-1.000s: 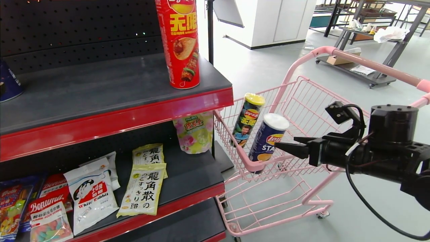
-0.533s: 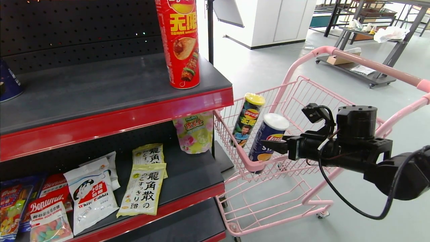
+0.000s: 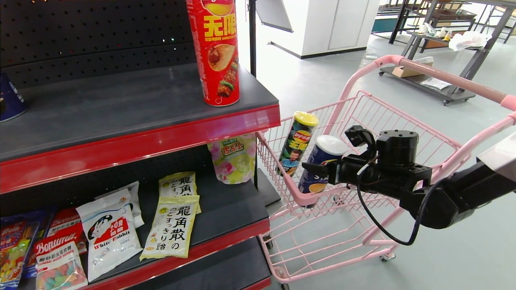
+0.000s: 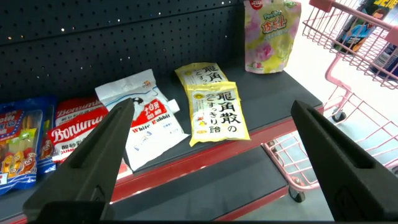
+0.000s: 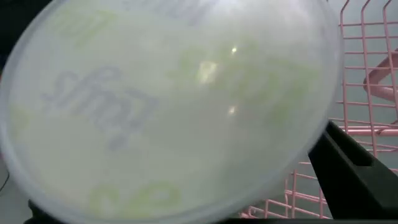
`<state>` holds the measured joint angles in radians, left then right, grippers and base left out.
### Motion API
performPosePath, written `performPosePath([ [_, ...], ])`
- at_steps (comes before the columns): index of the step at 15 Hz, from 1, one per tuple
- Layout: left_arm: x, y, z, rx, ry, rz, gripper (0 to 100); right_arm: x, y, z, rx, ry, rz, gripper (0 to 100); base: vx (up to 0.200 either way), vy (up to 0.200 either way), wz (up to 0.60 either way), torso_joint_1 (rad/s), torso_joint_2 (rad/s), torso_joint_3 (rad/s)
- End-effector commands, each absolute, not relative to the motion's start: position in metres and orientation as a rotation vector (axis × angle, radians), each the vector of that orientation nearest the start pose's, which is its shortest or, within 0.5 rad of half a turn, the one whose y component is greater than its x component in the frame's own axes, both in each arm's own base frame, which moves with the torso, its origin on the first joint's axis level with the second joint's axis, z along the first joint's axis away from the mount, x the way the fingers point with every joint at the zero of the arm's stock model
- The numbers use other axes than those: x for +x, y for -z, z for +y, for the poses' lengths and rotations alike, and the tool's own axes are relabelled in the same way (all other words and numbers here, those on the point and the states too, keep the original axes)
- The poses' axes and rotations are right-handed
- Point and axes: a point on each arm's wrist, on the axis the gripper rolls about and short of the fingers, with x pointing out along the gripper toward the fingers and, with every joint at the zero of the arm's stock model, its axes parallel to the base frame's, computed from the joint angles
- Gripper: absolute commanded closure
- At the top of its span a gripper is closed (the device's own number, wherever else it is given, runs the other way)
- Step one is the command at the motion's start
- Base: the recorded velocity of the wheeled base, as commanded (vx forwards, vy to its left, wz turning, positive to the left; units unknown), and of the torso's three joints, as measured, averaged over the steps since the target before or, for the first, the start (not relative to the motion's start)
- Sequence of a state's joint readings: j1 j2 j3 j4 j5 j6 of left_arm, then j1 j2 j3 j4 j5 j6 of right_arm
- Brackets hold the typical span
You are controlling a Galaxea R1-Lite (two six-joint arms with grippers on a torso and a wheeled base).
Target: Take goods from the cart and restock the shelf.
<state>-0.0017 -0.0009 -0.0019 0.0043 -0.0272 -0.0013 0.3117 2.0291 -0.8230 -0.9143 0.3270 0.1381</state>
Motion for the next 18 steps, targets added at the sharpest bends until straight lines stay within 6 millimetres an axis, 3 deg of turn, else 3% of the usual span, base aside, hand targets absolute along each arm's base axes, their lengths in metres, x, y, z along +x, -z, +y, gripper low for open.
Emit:
performPosePath([
  [1, -0.023, -0.075, -0.001, -0.002, 0.029, 0.003, 0, 0.350, -0.099, 0.120, 0.135, -0.612, 0.344, 0, 0.000, 0.000, 0.00, 0.000, 0.00, 0.000],
  [2, -0.023, -0.075, -0.001, -0.002, 0.029, 0.003, 0, 0.354, -0.097, 0.122, 0.136, -0.611, 0.346, 0, 0.000, 0.000, 0.00, 0.000, 0.00, 0.000],
  [3, -0.023, -0.075, -0.001, -0.002, 0.029, 0.003, 0, 0.355, -0.096, 0.122, 0.135, -0.605, 0.346, 100, 0.000, 0.000, 0.00, 0.000, 0.00, 0.000],
  [8, -0.023, -0.075, -0.001, -0.002, 0.029, 0.003, 0, 0.354, -0.097, 0.122, 0.135, -0.604, 0.344, 100, 0.000, 0.000, 0.00, 0.000, 0.00, 0.000],
  [10, -0.023, -0.075, -0.001, -0.002, 0.029, 0.003, 0, 0.346, -0.117, 0.119, 0.134, -0.607, 0.299, 100, 0.000, 0.000, 0.00, 0.000, 0.00, 0.000],
  [14, -0.023, -0.076, -0.001, -0.002, 0.029, 0.002, 0, 0.305, -0.190, 0.099, 0.133, -0.594, 0.206, 100, 0.000, 0.000, 0.00, 0.000, 0.00, 0.000],
  [15, -0.023, -0.075, -0.001, 0.000, 0.029, 0.003, 0, 0.298, -0.226, 0.093, 0.125, -0.592, 0.095, 100, 0.000, 0.000, 0.00, 0.000, 0.00, 0.000],
  [17, -0.023, -0.075, -0.001, 0.000, 0.029, 0.003, 0, 0.290, -0.263, 0.087, 0.101, -0.587, -0.002, 100, 0.000, 0.000, 0.00, 0.000, 0.00, 0.000],
  [18, -0.023, -0.075, -0.001, -0.002, 0.029, 0.003, 0, 0.268, -0.288, 0.082, 0.087, -0.590, 0.006, 100, 0.000, 0.000, 0.00, 0.000, 0.00, 0.000],
])
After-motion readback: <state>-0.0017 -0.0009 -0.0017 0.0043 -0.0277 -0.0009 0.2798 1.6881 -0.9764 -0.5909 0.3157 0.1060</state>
